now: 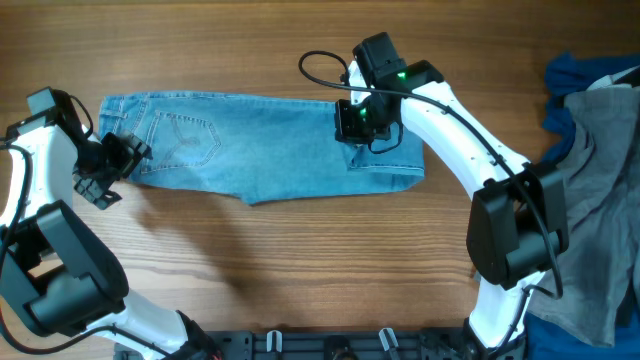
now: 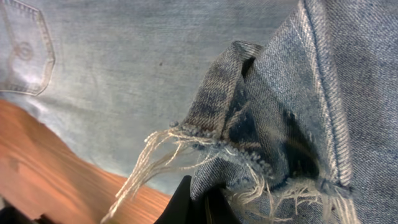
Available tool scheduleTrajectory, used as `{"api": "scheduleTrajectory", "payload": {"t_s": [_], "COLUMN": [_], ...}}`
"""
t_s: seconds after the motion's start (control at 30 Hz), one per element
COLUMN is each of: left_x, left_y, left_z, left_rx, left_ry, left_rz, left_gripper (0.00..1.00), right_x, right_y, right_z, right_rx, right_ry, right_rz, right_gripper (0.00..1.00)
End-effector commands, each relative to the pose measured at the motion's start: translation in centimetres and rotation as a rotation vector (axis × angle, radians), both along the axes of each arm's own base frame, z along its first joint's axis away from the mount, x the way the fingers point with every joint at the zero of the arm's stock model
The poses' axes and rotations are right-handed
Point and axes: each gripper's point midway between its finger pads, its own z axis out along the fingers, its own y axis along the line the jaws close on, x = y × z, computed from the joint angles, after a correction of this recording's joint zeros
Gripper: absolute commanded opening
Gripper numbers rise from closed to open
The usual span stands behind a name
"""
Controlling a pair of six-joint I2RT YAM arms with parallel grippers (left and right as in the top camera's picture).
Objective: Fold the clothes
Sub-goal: 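Carry the hems leftward with the right gripper toward the waist, then lay the hems down mid-jeans and open the right gripper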
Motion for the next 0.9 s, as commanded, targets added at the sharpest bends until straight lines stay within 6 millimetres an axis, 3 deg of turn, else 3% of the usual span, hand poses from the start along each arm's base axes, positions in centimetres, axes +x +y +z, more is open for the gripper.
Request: {"api": "scheduleTrajectory", "payload": {"t_s": [0.0, 0.33, 0.5, 0.63, 0.77, 0.87], "left_x": [0.4, 0.4, 0.4, 0.4, 0.4, 0.4], "left_y": [0.4, 0.4, 0.4, 0.4, 0.4, 0.4], "left_z": [1.1, 1.1, 1.1, 1.1, 1.1, 1.1], "left_rx": [0.025, 0.025, 0.025, 0.025, 0.024, 0.024], "left_ry": [-0.026, -0.027, -0.027, -0.026, -0.026, -0.025], "left_rz": [-0.007, -0.007, -0.007, -0.007, -0.007, -0.007], "left_gripper": [0.96, 0.96, 0.96, 0.96, 0.96, 0.96], "right_x": [-0.1, -1.7, -2.0, -2.0, -2.1, -2.3], "right_y": [1.4, 4.2, 5.3, 6.6, 7.9, 9.0], "right_z": [1.4, 1.5, 1.6, 1.9, 2.4, 2.8], "right_rx": [0.068, 0.072, 0.084, 0.107, 0.137, 0.166], "right_ry": [0.007, -0.004, -0.006, -0.029, -0.055, -0.069], "right_rz": [-0.002, 0.067, 0.066, 0.075, 0.094, 0.119], "right_gripper": [0.05, 0.05, 0.12, 0.24, 0.50, 0.55]}}
